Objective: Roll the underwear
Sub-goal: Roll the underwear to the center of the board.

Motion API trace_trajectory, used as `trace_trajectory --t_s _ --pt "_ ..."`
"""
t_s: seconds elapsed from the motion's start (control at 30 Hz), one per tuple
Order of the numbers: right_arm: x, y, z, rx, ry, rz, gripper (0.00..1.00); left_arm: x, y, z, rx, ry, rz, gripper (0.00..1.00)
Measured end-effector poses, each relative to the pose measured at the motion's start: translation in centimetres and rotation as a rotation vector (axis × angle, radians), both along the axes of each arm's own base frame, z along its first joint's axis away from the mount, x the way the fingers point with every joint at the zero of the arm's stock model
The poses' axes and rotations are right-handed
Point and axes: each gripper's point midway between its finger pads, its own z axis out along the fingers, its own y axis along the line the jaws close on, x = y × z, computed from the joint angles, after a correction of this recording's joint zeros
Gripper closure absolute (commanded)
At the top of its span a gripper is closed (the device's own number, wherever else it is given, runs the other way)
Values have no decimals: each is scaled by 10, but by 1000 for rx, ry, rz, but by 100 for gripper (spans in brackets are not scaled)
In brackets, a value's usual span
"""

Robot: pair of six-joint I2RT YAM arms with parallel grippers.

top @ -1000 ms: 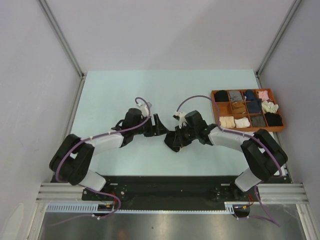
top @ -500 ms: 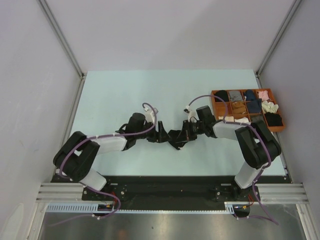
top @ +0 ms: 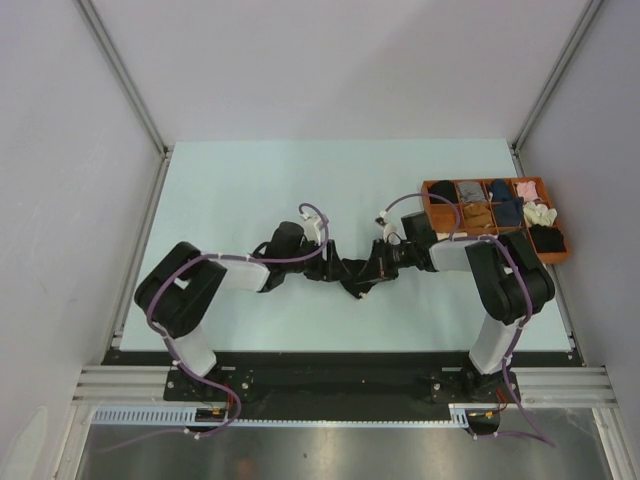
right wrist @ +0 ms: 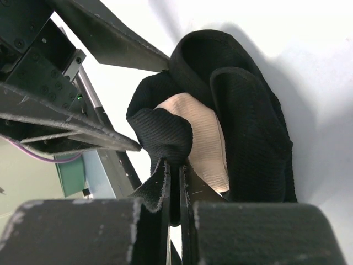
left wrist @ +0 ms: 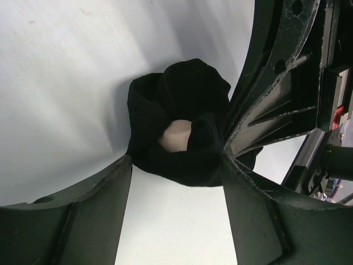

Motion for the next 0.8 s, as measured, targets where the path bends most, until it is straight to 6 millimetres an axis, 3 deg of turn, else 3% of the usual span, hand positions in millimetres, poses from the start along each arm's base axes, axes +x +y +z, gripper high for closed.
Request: trace_trajectory --t_s 0.13,0.17,0.2,0.27,0.4,0.5,0.6,0.8 --pt "1 -1 -1 4 4 0 100 3 -4 -4 -11 6 5 59" --pt "1 -1 0 4 2 -1 97 3 -5 -5 -20 9 3 71" --pt "2 -2 0 4 1 -2 93 4 -8 -4 -27 10 0 77" --pt "3 -3 0 0 -2 -4 73 5 -12 -2 -42 5 -7 89" --pt "8 -5 -1 -22 -22 -6 42 9 -18 -1 -44 3 -11 91" --pt "13 -9 3 -39 -38 -14 32 12 -20 0 -31 6 -13 92" --pt "18 -15 11 -61 -66 -35 24 14 -23 0 -11 4 -18 92" --pt "37 -38 24 -101 -125 -110 22 15 -27 0 30 -11 -30 94"
